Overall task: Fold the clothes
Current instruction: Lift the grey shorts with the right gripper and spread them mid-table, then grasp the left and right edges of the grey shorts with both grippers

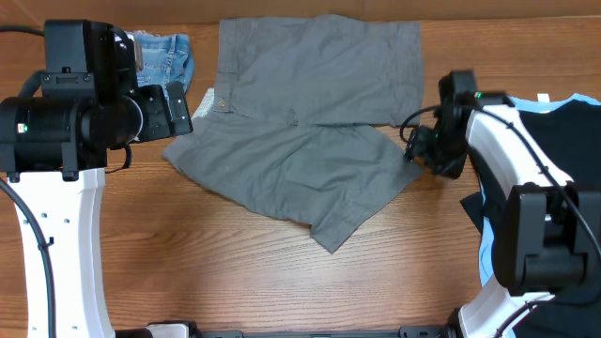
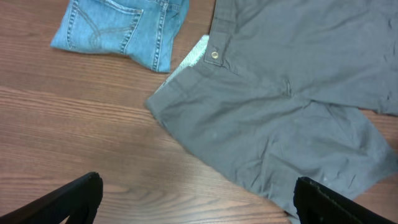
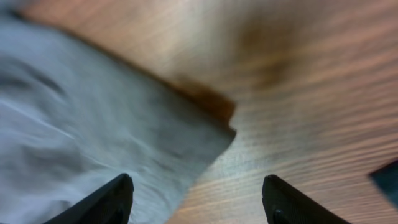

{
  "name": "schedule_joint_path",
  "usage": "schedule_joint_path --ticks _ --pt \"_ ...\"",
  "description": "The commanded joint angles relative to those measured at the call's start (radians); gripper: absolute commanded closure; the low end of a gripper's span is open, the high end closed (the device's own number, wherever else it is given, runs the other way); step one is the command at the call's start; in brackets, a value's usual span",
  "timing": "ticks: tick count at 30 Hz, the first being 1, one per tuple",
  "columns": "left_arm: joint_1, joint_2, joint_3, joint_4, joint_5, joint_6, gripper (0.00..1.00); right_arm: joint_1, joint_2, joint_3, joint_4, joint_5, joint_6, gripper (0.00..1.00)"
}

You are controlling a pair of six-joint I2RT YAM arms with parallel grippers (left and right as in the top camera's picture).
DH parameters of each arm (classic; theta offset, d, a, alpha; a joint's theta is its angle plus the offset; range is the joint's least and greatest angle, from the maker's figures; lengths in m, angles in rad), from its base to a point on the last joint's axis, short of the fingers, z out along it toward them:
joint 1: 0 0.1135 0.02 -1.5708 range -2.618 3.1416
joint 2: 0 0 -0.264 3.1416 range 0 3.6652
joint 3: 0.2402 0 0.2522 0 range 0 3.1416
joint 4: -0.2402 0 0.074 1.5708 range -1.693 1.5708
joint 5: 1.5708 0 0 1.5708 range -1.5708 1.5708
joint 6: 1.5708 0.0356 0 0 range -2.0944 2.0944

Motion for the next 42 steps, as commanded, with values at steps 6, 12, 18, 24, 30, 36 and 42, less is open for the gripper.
schedule_joint_path --ticks 6,12,18,24,30,36,42 --pt "0.004 -0.005 0.010 -0.011 0.011 0.019 0.00 0.004 -0.019 -0.269 0.365 -0.060 -0.017 0.51" --pt "0.004 -0.005 0.010 -0.021 0.011 0.019 0.00 -0.042 -0.029 -0.190 0.403 0.014 -0.017 0.96" --pt "0.004 -0.004 0.010 -0.029 0.010 0.021 0.00 -0.167 -0.039 0.092 0.380 0.115 -0.026 0.62" --pt "0.004 0.019 0.007 -0.069 0.003 0.038 0.00 -0.192 -0.039 0.202 0.150 -0.053 -0.055 0.04" --pt "0.004 0.051 -0.111 -0.105 0.039 0.019 0.00 -0.180 -0.038 0.150 -0.115 -0.063 -0.023 0.07" --pt "0.003 0.086 -0.381 0.039 0.113 0.029 0.19 -0.179 -0.039 0.085 -0.166 -0.103 -0.034 0.18" --pt "0.001 0.157 -0.631 0.315 0.114 0.079 0.22 -0.179 -0.075 0.085 -0.178 -0.221 -0.101 0.18"
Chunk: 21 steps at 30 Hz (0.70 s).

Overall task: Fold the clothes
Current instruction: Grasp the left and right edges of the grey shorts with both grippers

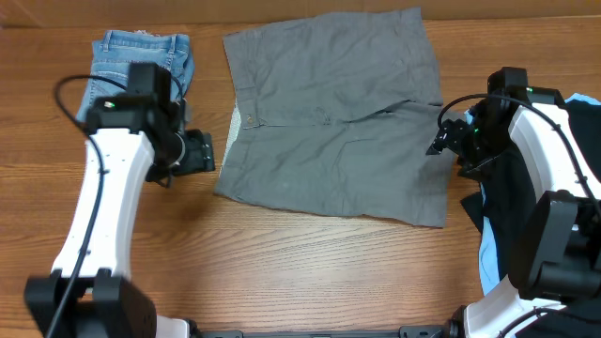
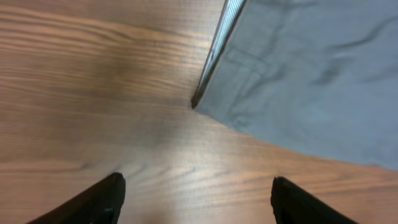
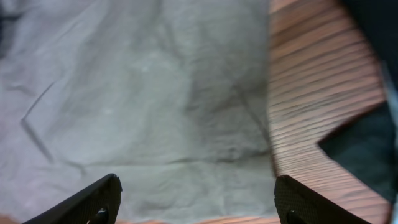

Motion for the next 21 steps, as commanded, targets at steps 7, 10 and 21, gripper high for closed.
schedule_joint_path --ticks 7,10,21 --pt "-0.019 0.182 -0.204 0.265 0.117 0.101 0.17 0.000 -0.061 0.000 -0.088 -0.076 -0.044 0.17" --pt "-0.042 0.280 -0.204 0.293 0.116 0.101 0.24 0.000 -0.061 0.000 -0.095 -0.074 -0.044 0.17" --pt "-0.045 0.407 -0.200 0.261 0.045 0.043 0.96 0.000 -0.061 -0.078 -0.046 0.000 0.029 0.17"
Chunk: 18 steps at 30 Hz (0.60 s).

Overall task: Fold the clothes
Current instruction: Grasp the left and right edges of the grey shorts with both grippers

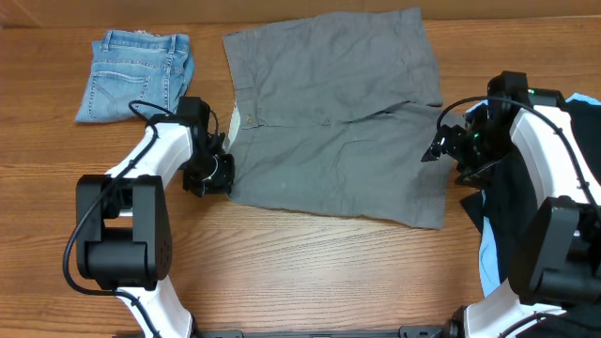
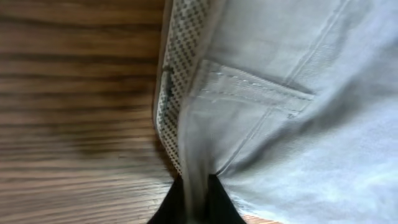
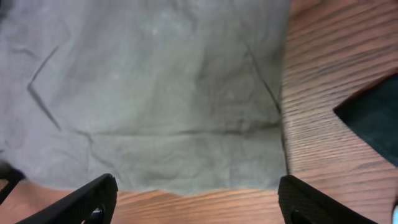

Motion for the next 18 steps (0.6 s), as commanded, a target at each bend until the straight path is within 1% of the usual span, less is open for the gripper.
schedule_joint_path --ticks 1,3,4,6,7,12,13,15,18 --pt "0.004 0.062 -0.024 -0.064 -0.104 -0.059 0.96 0.000 -0.034 -0.079 0.030 0.039 0.061 0.19" --pt "0.018 0.053 -0.010 -0.123 -0.168 -0.098 0.96 0.000 -0.034 -0.140 0.066 0.038 0.082 0.23" --pt "0.029 0.046 -0.005 -0.150 -0.176 -0.106 0.96 0.000 -0.034 -0.175 0.081 0.037 0.095 0.23" --pt "0.053 0.032 -0.002 -0.184 -0.176 -0.107 0.96 0.001 -0.034 -0.245 0.109 0.027 0.097 0.29" --pt "0.065 0.026 -0.002 -0.196 -0.176 -0.107 0.96 0.004 -0.034 -0.283 0.122 0.026 0.097 0.31" --pt "0.097 0.017 -0.002 -0.205 -0.157 -0.107 0.95 0.008 -0.034 -0.450 0.199 -0.037 0.098 0.32" --pt "0.097 0.017 -0.002 -0.204 -0.155 -0.107 0.96 0.008 -0.034 -0.489 0.215 -0.055 0.099 0.39" --pt "0.097 0.017 -0.002 -0.201 -0.153 -0.107 0.96 0.008 -0.034 -0.523 0.227 -0.064 0.105 0.48" --pt "0.097 0.017 -0.002 -0.198 -0.154 -0.107 0.96 0.008 -0.034 -0.553 0.237 -0.100 0.092 0.50"
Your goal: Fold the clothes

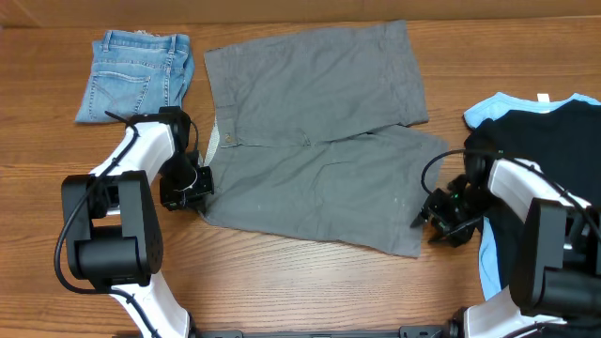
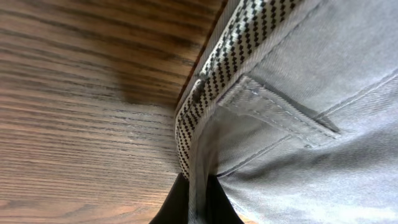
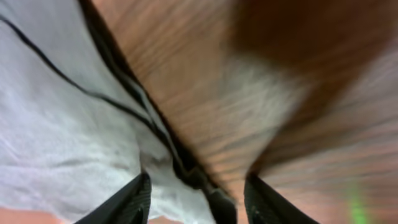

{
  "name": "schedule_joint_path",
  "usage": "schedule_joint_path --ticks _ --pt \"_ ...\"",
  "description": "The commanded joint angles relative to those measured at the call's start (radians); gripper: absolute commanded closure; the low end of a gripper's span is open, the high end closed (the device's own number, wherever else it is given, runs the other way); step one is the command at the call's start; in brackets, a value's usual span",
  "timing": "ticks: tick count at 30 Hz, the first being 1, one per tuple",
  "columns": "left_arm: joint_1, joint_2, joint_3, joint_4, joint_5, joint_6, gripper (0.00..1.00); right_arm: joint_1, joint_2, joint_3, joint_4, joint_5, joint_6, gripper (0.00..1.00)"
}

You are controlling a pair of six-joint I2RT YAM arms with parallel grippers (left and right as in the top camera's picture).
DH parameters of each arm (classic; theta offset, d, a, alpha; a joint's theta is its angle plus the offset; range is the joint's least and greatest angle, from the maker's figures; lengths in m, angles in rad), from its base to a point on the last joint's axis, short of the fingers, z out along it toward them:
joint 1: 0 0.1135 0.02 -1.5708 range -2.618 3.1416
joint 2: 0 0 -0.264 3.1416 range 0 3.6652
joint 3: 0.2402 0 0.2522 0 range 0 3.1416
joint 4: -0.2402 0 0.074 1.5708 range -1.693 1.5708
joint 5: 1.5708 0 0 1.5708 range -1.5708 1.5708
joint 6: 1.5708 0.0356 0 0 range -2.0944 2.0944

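Grey shorts lie spread flat across the middle of the wooden table. My left gripper is at their near left corner. In the left wrist view it is shut on the waistband, whose checked lining shows. My right gripper sits low at the near right hem corner. In the right wrist view it is open, and the dark hem edge runs between the fingers.
Folded blue jeans lie at the far left. A black garment on top of a light blue one fills the right edge, just behind my right arm.
The shorts have shifted left with my left gripper, still shut on the waistband. My right gripper has gone from beside the right leg's edge to the near right hem corner, low on the table.
At first the shorts lay skewed, my left gripper open up near the jeans and my right at the hem. Then the shorts lay flat with both grippers open beside them. My left then shut on the waistband corner, and now the shorts sit further left.
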Motion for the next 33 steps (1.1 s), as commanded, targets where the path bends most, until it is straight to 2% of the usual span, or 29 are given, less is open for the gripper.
schedule_joint_path --ticks 1,2,7,8,10,12,16,20,26,33 --pt "0.000 0.006 -0.012 0.002 -0.027 -0.018 0.96 0.006 0.020 -0.057 0.028 -0.057 -0.030 0.51" --pt "0.000 0.006 -0.011 0.001 -0.027 -0.018 0.96 0.006 0.020 -0.058 0.019 -0.082 -0.051 0.53" --pt "0.000 0.006 -0.005 -0.003 -0.027 -0.018 0.96 0.006 0.020 -0.065 -0.014 -0.110 -0.076 0.55" --pt "0.000 0.006 -0.002 -0.004 -0.027 -0.018 0.96 0.006 0.020 -0.070 -0.006 -0.109 -0.071 0.61" --pt "0.000 0.006 0.006 -0.012 -0.027 -0.018 0.96 0.006 0.020 -0.075 0.007 -0.103 -0.065 0.82" --pt "0.000 0.006 0.020 -0.024 -0.022 -0.019 0.96 0.006 0.016 -0.074 0.014 -0.103 -0.066 0.95" --pt "0.000 -0.005 0.064 -0.068 -0.019 -0.019 0.96 0.006 -0.042 -0.056 0.025 -0.071 -0.062 0.96" --pt "0.000 -0.069 0.099 -0.124 -0.019 -0.018 0.96 0.006 -0.188 0.010 -0.027 -0.018 -0.062 0.96" --pt "0.000 -0.261 0.111 -0.221 -0.022 -0.022 0.96 0.006 -0.454 0.163 -0.161 0.070 -0.037 0.96" --pt "0.000 -0.509 0.111 -0.364 -0.035 -0.049 0.96 0.006 -0.677 0.401 -0.295 0.205 0.092 0.96"
